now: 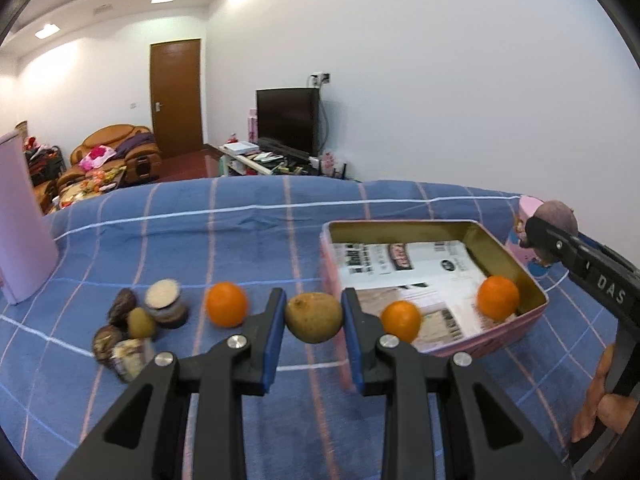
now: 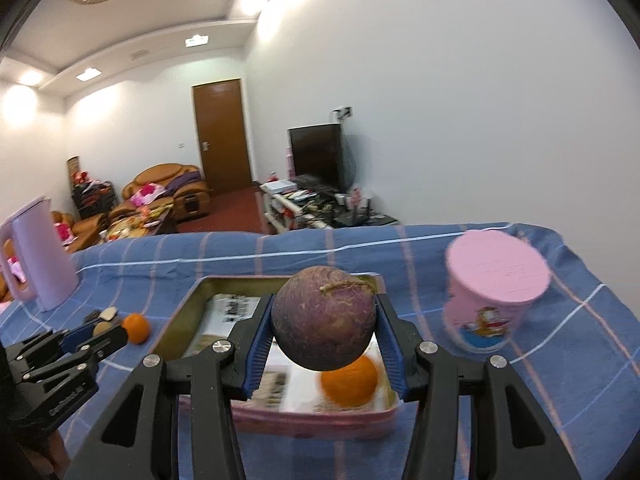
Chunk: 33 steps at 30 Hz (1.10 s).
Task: Organize fruits
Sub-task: 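Carry both fruits over the tin and release them from both grippers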
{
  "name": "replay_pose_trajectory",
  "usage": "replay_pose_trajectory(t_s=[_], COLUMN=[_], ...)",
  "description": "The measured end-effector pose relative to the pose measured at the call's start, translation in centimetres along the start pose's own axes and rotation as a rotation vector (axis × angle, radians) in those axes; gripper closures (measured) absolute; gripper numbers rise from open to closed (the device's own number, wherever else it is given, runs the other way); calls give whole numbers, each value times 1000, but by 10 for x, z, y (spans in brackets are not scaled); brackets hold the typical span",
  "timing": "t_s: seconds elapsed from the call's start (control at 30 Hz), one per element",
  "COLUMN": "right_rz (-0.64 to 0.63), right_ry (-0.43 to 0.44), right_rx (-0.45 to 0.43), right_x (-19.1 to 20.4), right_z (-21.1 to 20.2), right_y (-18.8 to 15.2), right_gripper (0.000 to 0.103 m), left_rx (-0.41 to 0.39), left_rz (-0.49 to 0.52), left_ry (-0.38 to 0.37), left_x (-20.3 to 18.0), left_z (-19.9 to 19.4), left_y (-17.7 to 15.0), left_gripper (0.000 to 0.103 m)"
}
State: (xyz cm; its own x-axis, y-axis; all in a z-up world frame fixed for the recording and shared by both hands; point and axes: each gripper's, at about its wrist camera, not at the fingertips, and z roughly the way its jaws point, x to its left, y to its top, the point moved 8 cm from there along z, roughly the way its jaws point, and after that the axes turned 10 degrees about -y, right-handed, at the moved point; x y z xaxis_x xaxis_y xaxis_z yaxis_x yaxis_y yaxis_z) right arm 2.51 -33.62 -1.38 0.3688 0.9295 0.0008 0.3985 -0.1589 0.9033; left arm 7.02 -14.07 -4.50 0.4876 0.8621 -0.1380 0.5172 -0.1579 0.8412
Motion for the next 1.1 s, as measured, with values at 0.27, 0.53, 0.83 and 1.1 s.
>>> replay_pose_trajectory(t_s=[0.27,0.53,0.83,1.1], right_rz=[31,-43,-126,-112], right_ry=[-67,-40,13,108], right_rx=[29,63,143,194], right_x=[-33,-16,2,10], right_z=[21,45,70,75], right_y=[4,1,-10,-16], right_gripper=[52,52,52,52], left_rx=[21,70,146,174], left_rz=[26,6,-13,-3], left_ry=[-53,-54,-43,-58], left_x=[-41,-69,-72,-77], left_z=[27,52,72,77], left_y=[8,7,3,-1], left_gripper=[73,73,73,73])
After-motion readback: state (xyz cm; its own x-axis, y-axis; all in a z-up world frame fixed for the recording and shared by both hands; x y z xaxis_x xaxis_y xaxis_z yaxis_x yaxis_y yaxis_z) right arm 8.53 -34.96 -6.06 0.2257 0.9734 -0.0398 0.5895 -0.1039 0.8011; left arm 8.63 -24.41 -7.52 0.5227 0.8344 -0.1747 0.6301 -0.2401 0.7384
